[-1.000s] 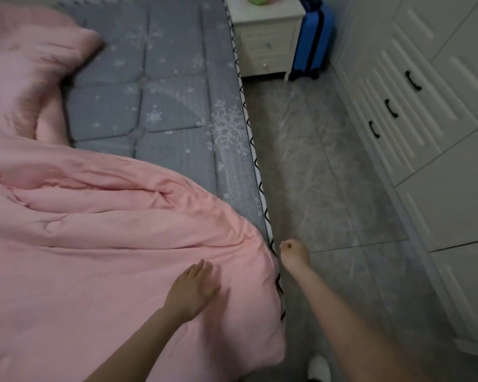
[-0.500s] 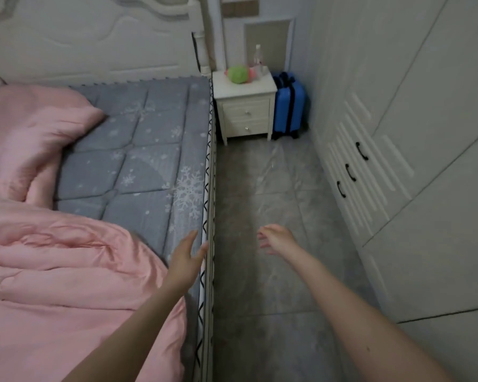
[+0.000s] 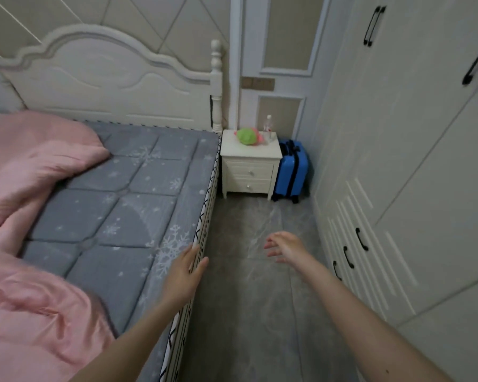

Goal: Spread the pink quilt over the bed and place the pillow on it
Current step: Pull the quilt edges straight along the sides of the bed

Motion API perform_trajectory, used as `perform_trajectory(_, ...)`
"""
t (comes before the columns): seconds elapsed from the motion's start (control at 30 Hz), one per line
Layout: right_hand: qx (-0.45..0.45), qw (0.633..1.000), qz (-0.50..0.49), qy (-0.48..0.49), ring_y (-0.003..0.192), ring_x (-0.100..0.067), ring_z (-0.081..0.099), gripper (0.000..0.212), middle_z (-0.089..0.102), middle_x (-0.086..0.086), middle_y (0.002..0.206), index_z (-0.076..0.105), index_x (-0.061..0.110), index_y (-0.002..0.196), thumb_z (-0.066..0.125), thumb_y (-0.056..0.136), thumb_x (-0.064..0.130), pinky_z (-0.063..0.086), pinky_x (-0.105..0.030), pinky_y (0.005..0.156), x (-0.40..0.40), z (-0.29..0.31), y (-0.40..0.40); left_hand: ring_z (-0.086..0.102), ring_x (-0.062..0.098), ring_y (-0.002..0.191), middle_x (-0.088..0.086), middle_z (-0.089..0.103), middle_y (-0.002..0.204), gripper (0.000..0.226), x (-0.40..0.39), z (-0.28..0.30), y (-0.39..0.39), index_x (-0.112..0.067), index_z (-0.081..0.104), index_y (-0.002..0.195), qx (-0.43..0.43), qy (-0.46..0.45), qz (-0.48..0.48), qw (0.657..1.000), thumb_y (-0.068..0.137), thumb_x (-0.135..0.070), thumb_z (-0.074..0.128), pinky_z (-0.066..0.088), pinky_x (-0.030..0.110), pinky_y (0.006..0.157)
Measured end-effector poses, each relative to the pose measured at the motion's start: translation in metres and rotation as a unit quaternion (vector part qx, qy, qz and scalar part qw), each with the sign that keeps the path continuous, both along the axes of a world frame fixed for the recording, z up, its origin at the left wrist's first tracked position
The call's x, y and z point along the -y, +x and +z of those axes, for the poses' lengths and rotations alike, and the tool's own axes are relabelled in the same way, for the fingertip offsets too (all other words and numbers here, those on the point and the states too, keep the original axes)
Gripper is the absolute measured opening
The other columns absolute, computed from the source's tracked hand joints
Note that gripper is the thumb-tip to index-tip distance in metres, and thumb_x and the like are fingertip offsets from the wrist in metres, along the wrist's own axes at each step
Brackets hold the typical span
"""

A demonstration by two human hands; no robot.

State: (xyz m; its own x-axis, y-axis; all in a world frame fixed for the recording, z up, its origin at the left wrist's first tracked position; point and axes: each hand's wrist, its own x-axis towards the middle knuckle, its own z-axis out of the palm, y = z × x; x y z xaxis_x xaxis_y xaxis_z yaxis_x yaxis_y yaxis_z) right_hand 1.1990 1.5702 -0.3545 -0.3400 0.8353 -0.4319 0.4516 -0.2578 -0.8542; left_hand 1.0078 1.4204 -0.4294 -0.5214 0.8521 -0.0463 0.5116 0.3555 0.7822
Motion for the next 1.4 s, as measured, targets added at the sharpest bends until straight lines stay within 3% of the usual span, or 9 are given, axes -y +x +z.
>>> perform_trajectory(0.1, 0.016, 0.999, 0.038, 0.026, 0.071, -0.014, 0.061, 0.019, 0.065, 0.003, 0.083, 0.058, 0.02, 0.086, 0.042, 0.096, 0.023, 0.045, -0.028, 0.065, -0.05, 0.024, -0.048, 0.023, 0.013, 0.14, -0.005, 0.027, 0.152, 0.055, -0.052, 0.014, -0.05, -0.023, 0.036, 0.141, -0.014, 0.01, 0.007, 1.0, 0.092, -0.046, 0.045, 0.019, 0.035, 0.113)
perform_trajectory(0.3, -0.002, 0.987, 0.101, 0.123, 0.077, -0.013, 0.062, 0.02, 0.065, 0.004, 0.086, 0.062, 0.021, 0.094, 0.042, 0.098, 0.02, 0.048, -0.027, 0.072, -0.149, 0.08, -0.115, 0.023, 0.014, 0.14, -0.005, 0.023, 0.154, 0.058, -0.154, 0.059, -0.152, -0.024, 0.035, 0.141, -0.072, 0.04, 0.073, 0.994, 0.091, -0.051, 0.043, 0.021, 0.036, 0.113)
perform_trajectory(0.5, -0.098, 0.978, 0.051, 0.175, 0.07, -0.015, 0.06, 0.019, 0.066, -0.007, 0.085, 0.063, 0.007, 0.1, 0.045, 0.096, 0.012, 0.048, -0.015, 0.053, -0.273, 0.09, -0.171, 0.013, 0.014, 0.143, -0.015, -0.014, 0.155, 0.071, -0.253, 0.069, -0.188, -0.026, 0.021, 0.147, -0.089, 0.045, 0.147, 0.984, 0.088, -0.058, 0.043, 0.024, 0.037, 0.114)
perform_trajectory(0.63, -0.107, 0.981, 0.141, 0.077, 0.076, -0.02, 0.057, 0.019, 0.062, -0.011, 0.098, 0.054, 0.009, 0.111, 0.044, 0.098, 0.018, 0.043, -0.026, 0.06, -0.357, 0.081, -0.216, 0.007, 0.017, 0.144, -0.01, -0.009, 0.157, 0.073, -0.325, 0.07, -0.222, -0.027, 0.018, 0.148, -0.111, -0.005, 0.166, 0.98, 0.087, -0.063, 0.038, 0.017, 0.04, 0.116)
perform_trajectory(0.73, -0.081, 0.97, 0.223, 0.053, 0.072, -0.014, 0.054, 0.015, 0.059, -0.01, 0.099, 0.051, 0.013, 0.108, 0.042, 0.098, 0.019, 0.038, -0.025, 0.061, -0.418, 0.077, -0.266, 0.008, 0.018, 0.144, -0.007, -0.002, 0.157, 0.106, -0.364, 0.078, -0.248, -0.029, 0.017, 0.147, -0.115, -0.027, 0.21, 0.971, 0.062, -0.092, 0.013, 0.013, 0.039, 0.117)
perform_trajectory(0.8, -0.067, 0.963, 0.255, 0.055, 0.071, -0.014, 0.052, 0.014, 0.059, -0.01, 0.099, 0.053, 0.014, 0.101, 0.042, 0.098, 0.021, 0.037, -0.025, 0.061, -0.452, 0.073, -0.308, 0.013, 0.017, 0.143, -0.007, 0.003, 0.157, 0.118, -0.375, 0.079, -0.273, -0.028, 0.019, 0.147, -0.129, -0.038, 0.237, 0.962, 0.052, -0.096, 0.003, 0.016, 0.037, 0.116)
perform_trajectory(0.97, -0.042, 0.939, 0.34, 0.035, 0.069, -0.014, 0.054, 0.018, 0.059, -0.005, 0.091, 0.052, 0.013, 0.107, 0.04, 0.099, 0.024, 0.038, -0.025, 0.059, -0.478, 0.055, -0.434, 0.019, 0.017, 0.142, -0.005, 0.012, 0.156, 0.092, -0.357, 0.067, -0.335, -0.024, 0.028, 0.145, -0.115, -0.048, 0.333, 0.935, 0.069, -0.076, 0.026, 0.017, 0.035, 0.115)
perform_trajectory(1.17, -0.004, 0.892, 0.447, 0.068, 0.068, -0.009, 0.053, 0.01, 0.06, -0.003, 0.092, 0.05, 0.017, 0.105, 0.044, 0.097, 0.019, 0.037, -0.02, 0.055, -0.466, 0.007, -0.568, 0.013, 0.017, 0.144, -0.001, 0.011, 0.157, 0.065, -0.323, 0.019, -0.439, -0.02, 0.025, 0.146, -0.097, -0.076, 0.436, 0.891, 0.091, -0.048, 0.046, 0.01, 0.033, 0.116)
perform_trajectory(1.4, 0.043, 0.86, 0.494, 0.115, 0.094, -0.018, 0.054, 0.016, 0.057, -0.004, 0.105, 0.053, 0.022, 0.108, 0.05, 0.094, 0.016, 0.037, -0.018, 0.065, -0.483, -0.037, -0.699, 0.018, 0.021, 0.142, 0.0, 0.013, 0.157, 0.068, -0.331, -0.038, -0.538, -0.018, 0.028, 0.145, -0.038, -0.091, 0.491, 0.865, 0.089, -0.052, 0.045, 0.016, 0.038, 0.117)
